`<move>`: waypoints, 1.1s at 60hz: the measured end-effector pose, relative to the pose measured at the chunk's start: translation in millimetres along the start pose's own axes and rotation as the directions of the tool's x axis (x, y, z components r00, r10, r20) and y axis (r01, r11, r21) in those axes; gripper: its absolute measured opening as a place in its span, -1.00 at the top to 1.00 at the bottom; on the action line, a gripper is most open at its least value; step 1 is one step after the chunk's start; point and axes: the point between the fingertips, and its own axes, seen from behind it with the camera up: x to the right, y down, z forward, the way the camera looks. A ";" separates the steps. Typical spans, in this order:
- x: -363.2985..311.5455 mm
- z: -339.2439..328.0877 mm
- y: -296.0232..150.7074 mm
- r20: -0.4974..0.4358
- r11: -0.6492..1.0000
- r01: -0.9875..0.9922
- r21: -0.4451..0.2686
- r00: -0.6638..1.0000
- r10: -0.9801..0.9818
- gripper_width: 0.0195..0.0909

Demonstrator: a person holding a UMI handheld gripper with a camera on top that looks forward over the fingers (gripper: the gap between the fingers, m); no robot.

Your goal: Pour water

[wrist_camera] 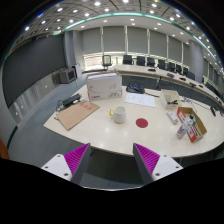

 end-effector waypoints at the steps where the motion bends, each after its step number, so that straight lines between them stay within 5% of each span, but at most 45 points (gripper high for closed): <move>1: 1.5 -0.1 0.3 -0.003 1.000 -0.002 -0.001 1.000 0.002 -0.89; 26: 200.7 31.0 33.4 -0.096 0.997 -0.073 0.001 0.993 0.073 -0.89; 45: 387.7 100.4 49.0 -0.208 0.981 -0.143 0.135 0.964 0.169 -0.86; 66: 483.7 221.5 18.2 -0.238 0.963 -0.081 0.255 0.960 0.144 -0.86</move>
